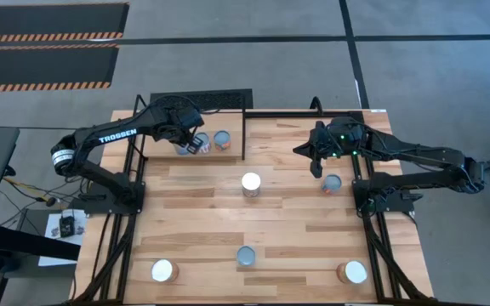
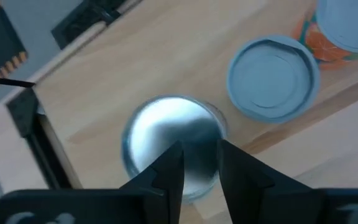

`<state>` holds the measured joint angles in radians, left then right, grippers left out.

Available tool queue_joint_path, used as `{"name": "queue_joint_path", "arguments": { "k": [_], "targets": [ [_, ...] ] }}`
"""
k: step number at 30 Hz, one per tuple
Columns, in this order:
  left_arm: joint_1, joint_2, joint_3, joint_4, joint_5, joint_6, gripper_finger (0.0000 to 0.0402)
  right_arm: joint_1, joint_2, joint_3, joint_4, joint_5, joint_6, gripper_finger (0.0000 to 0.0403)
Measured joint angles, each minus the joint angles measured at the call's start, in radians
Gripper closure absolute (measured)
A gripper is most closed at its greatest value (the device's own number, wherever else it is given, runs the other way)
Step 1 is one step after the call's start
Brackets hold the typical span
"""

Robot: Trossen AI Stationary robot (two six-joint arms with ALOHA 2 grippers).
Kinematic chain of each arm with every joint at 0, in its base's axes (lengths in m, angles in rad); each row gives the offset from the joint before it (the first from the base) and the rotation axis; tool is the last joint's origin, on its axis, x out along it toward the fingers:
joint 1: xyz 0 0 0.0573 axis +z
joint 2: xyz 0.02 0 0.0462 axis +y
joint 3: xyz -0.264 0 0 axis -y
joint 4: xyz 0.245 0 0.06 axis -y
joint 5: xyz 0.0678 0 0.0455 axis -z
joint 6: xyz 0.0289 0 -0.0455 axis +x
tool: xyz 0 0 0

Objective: Pick and place cans onto a shelf
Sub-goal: Put the top large canned peaches on the shelf, then put the left large canned corn on the shelf

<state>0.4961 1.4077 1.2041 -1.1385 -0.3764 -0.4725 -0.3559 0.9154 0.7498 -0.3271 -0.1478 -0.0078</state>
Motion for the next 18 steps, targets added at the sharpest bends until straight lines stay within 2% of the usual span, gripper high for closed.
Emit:
{"name": "queue_joint_path", "arguments": {
  "k": [5, 9, 12, 18],
  "targets": [
    [-0.019, -0.05, 0.0, -0.008, -0.025, 0.0, 0.0338, 0.0, 0.0, 0.0, 0.015, 0.0, 0.0, 0.039],
    [-0.095, -0.122, 0.001, -0.007, 0.016, -0.036, 0.0371, 0.0, 0.0, 0.0, 0.03, 0.0, 0.0, 0.039],
    [-0.208, -0.162, 0.001, -0.003, 0.046, -0.093, 0.0395, 0.0, 0.0, 0.0, 0.029, 0.0, -0.001, 0.039],
    [-0.527, -0.144, 0.002, 0.002, 0.06, -0.31, 0.04, 0.0, 0.001, 0.0, 0.029, -0.007, -0.043, 0.039]
  ]
}}
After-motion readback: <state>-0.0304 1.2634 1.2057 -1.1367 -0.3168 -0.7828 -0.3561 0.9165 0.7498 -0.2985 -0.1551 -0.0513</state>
